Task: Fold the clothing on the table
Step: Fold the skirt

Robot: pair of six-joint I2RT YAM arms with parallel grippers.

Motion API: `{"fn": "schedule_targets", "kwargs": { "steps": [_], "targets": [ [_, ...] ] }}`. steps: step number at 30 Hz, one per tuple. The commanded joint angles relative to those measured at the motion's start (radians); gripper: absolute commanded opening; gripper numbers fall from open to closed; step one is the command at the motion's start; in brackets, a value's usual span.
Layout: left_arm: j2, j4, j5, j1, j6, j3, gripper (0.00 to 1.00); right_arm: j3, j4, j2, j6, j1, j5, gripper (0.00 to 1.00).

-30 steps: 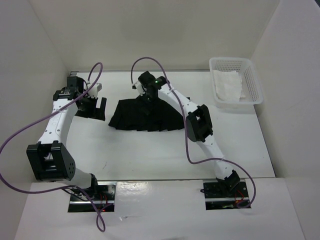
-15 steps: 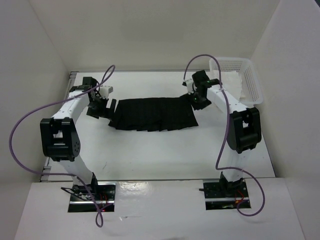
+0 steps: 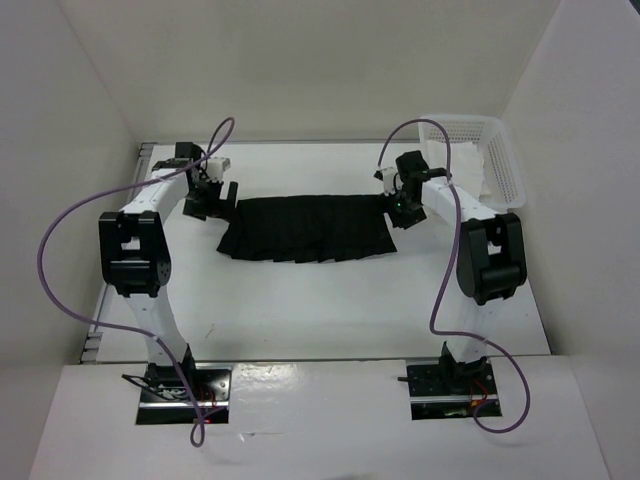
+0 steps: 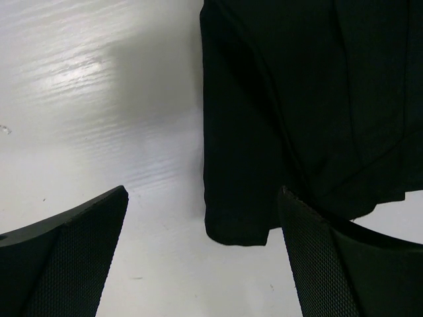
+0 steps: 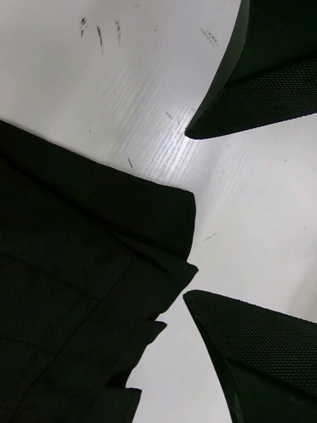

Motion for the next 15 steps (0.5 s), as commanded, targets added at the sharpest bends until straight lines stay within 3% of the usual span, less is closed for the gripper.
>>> {"fn": "schedule_targets", "kwargs": {
  "steps": [1,15],
  "targets": [
    [0.04,0.015,0.04,-0.018,-0.027,0.037,1.0,0.038,0.043,0.02,0.007,-0.013,-0.046,0.98],
    [0.158,0.024,0.094,-0.046,-0.046,0.105,1.0,0.125,0.012,0.108,0.007,-0.022,-0.089,0.98]
  ]
}}
